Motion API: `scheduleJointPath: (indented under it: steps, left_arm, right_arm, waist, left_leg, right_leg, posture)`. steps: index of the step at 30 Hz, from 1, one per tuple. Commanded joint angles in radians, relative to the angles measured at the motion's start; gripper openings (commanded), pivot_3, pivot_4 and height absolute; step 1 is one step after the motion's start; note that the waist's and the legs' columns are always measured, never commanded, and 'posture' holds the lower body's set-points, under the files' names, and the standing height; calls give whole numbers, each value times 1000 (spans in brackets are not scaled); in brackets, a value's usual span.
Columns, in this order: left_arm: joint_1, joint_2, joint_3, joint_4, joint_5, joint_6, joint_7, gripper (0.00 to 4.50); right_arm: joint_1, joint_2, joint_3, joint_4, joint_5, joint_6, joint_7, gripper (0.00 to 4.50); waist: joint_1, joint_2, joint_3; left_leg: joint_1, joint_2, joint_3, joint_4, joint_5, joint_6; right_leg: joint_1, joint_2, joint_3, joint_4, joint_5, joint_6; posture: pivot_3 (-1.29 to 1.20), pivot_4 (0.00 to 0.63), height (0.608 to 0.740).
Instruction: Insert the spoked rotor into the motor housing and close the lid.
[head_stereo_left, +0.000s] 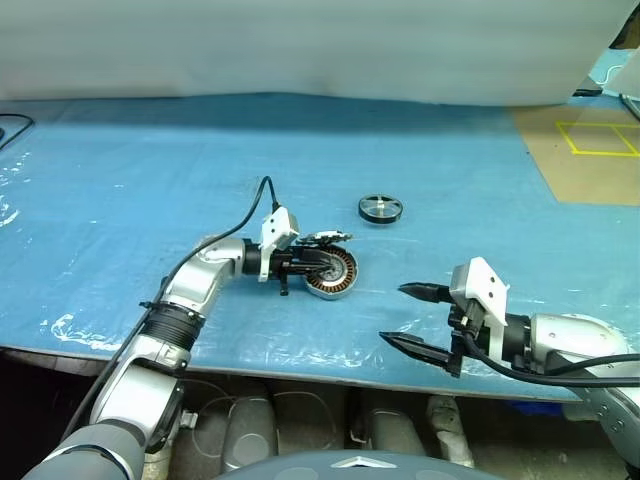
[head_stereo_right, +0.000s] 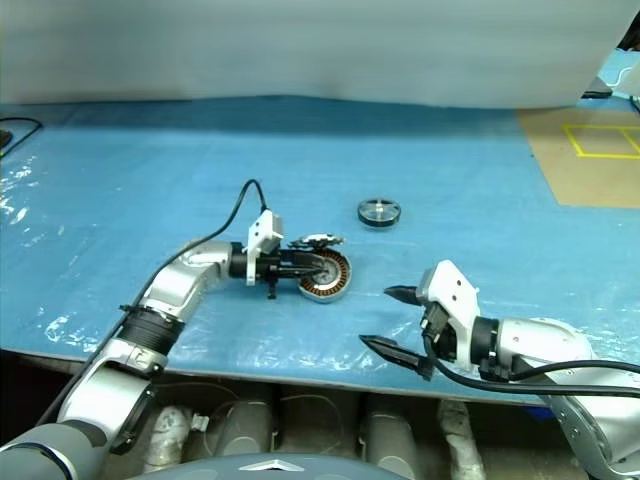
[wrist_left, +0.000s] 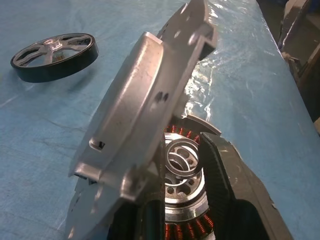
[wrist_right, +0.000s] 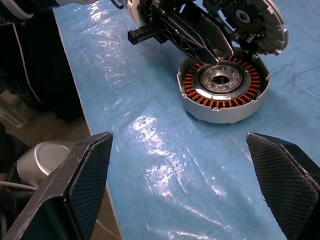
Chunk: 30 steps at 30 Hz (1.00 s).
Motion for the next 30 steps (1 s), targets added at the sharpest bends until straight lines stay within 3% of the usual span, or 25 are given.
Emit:
scheduleJointPath:
  steps: [1,30]
  left_arm:
    - [-18,-14,-7,15,32,-55,19,688]
    - [-15,-47,-53,90,144,-174,47,688]
  right_arm:
    - [-22,23,28,16,-17,-34,-27,4500]
    - [30,36,86,13,-81,-104,-73,4500]
  waist:
    - [1,0,0]
    - [3,0,0]
  left_leg:
    - [0,0,0,0,0,0]
    - [0,0,0,1,0,0]
  right_leg:
    - [0,0,0,0,0,0]
    - [1,-1,0,0,0,0]
  posture:
    - [0,150,740]
    - [0,150,740]
